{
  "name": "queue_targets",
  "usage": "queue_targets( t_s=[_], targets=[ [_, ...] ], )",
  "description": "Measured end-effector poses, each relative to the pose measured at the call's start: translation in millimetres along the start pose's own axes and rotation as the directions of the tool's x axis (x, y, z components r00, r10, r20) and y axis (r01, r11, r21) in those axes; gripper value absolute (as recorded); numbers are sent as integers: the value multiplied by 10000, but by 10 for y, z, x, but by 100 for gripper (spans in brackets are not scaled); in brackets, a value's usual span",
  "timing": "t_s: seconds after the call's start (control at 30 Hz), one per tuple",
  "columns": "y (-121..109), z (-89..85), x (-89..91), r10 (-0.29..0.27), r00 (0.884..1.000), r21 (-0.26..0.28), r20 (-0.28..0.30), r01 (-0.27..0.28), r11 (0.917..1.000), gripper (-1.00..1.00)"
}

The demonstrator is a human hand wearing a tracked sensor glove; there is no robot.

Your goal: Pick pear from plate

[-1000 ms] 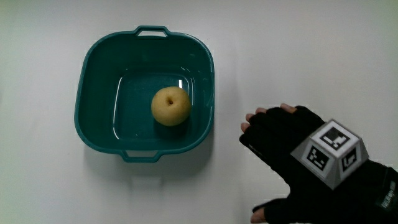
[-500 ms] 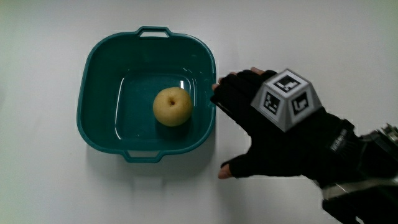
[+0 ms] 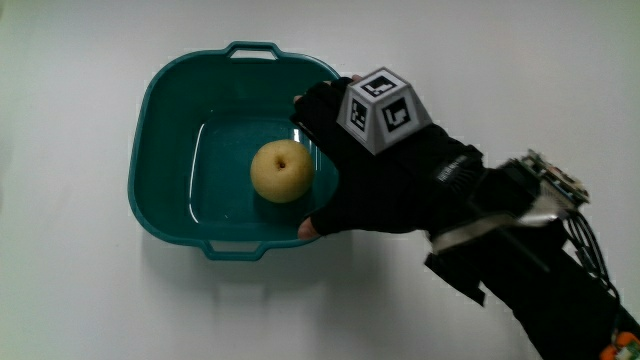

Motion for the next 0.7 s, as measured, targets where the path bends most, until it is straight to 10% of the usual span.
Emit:
queue_targets(
  t_s=[0.7],
  targets=[
    [370, -195, -79, -155, 9999, -716, 63, 159, 9973, 0]
  ],
)
